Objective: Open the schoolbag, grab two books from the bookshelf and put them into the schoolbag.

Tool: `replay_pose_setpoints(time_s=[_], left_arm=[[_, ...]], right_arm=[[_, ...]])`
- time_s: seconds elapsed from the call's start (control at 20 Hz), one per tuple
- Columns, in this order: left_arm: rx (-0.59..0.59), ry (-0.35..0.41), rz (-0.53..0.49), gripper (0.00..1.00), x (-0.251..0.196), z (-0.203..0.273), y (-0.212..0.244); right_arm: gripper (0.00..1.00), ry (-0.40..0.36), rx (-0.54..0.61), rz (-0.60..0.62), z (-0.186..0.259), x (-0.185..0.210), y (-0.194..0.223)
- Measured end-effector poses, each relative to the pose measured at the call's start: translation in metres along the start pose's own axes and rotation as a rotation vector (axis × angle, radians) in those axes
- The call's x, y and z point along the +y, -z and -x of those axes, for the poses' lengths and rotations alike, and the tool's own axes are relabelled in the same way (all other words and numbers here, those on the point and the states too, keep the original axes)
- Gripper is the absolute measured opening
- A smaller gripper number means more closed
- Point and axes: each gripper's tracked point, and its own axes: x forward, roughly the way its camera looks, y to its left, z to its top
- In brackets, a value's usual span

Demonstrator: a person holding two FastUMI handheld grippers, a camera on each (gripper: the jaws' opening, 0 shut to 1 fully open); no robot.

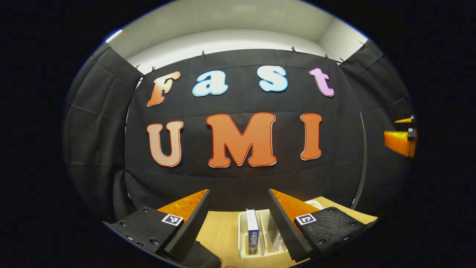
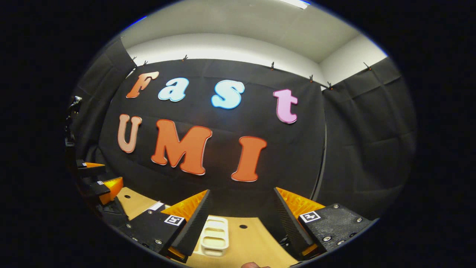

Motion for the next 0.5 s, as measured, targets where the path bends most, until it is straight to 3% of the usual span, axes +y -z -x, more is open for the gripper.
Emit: replay_pose_setpoints(time_s=[0.15,0.2,0.25,0.5], left_arm=[[-0.047,0.002,0.022,0.96,0.011,0.005,-0.015],[-0.058,-0.002,0.006,0.96,0.015,0.007,-0.018],[-0.065,-0.010,-0.011,0.96,0.019,0.006,-0.017],[-0.050,-0.066,-0.061,0.96,0.041,0.001,-0.003]], right_arm=[[0.97,-0.041,0.021,0.006,-0.004,0.023,0.012],[1.00,-0.055,0.023,0.000,-0.006,0.029,0.014],[0.96,-0.071,0.028,-0.009,-0.007,0.037,0.015],[0.96,-0.143,0.068,-0.065,-0.017,0.068,0.032]])
